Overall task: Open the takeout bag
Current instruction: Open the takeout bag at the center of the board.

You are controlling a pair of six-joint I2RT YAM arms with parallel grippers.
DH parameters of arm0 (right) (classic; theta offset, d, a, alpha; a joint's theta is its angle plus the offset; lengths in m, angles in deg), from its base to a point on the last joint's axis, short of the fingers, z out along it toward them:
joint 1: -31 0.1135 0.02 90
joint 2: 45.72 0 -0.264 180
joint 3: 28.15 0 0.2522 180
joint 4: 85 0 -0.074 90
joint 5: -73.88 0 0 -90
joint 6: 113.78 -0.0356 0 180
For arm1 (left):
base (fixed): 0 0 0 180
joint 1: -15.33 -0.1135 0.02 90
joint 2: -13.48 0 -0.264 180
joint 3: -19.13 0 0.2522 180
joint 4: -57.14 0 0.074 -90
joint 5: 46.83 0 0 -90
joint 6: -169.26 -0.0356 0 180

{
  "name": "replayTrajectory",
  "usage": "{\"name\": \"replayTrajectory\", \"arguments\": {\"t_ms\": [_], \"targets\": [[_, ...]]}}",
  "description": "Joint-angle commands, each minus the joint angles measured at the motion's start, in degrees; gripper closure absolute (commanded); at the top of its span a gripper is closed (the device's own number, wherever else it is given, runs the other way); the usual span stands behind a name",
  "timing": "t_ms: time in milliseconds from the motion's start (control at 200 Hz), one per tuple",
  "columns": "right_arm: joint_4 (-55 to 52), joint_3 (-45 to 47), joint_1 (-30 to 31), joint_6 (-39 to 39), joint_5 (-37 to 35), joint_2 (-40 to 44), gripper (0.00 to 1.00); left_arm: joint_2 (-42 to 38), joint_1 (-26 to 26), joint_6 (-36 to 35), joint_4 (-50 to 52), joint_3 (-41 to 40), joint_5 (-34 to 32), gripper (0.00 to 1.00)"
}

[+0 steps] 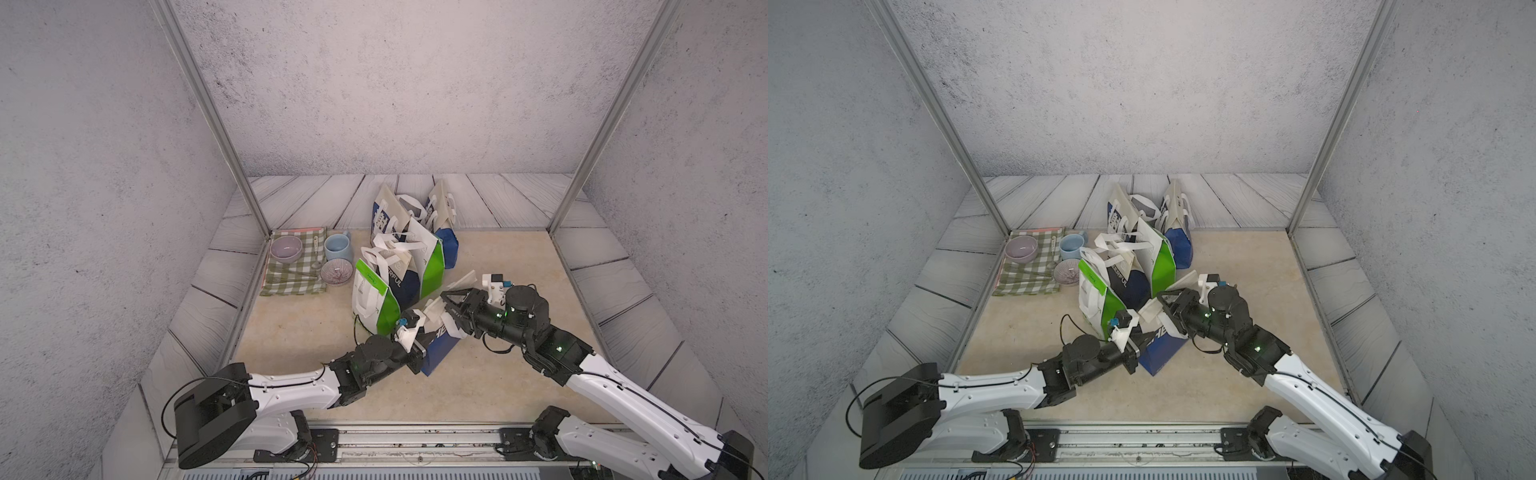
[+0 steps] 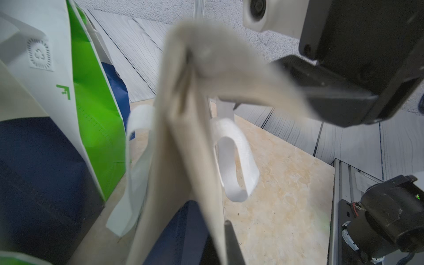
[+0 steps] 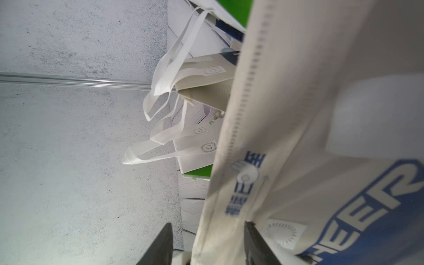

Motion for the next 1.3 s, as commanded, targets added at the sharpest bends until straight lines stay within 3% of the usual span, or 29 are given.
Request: {"name": "replayTrajectory", "arguments": {"t_ms": [0, 255, 510, 771, 1071, 1291], "targets": [[0.41, 1.57, -1.52, -0.6, 0.94, 1.5, 0.49, -0.46, 0.41, -0.39, 0.97, -0.73, 0.2, 1.0], [1.77, 3.93, -7.1, -0.21, 4.05, 1.39, 0.49, -0.45, 0.39, -0.39, 1.06, -0.77, 0.3, 1.0], [5.18, 1.35, -7.76, -0.12, 7.22, -1.63, 0.53, -0.29, 0.44, -0.48, 1.18, -0.6, 0.28, 1.0], [6.4, -0.42, -7.86, -0.76, 8.39, -2.81, 0.71, 0.06, 0.45, -0.37, 1.06, -0.51, 0.51, 1.0], [6.79, -1.74, -7.81, -0.74, 8.8, -2.7, 1.0, 0.33, 0.4, -0.48, 1.06, -0.42, 0.63, 1.0], [8.32, -1.79, -7.77, -0.53, 9.23, -3.08, 1.0, 0.16, 0.39, -0.59, 1.29, -0.6, 0.54, 1.0]]}}
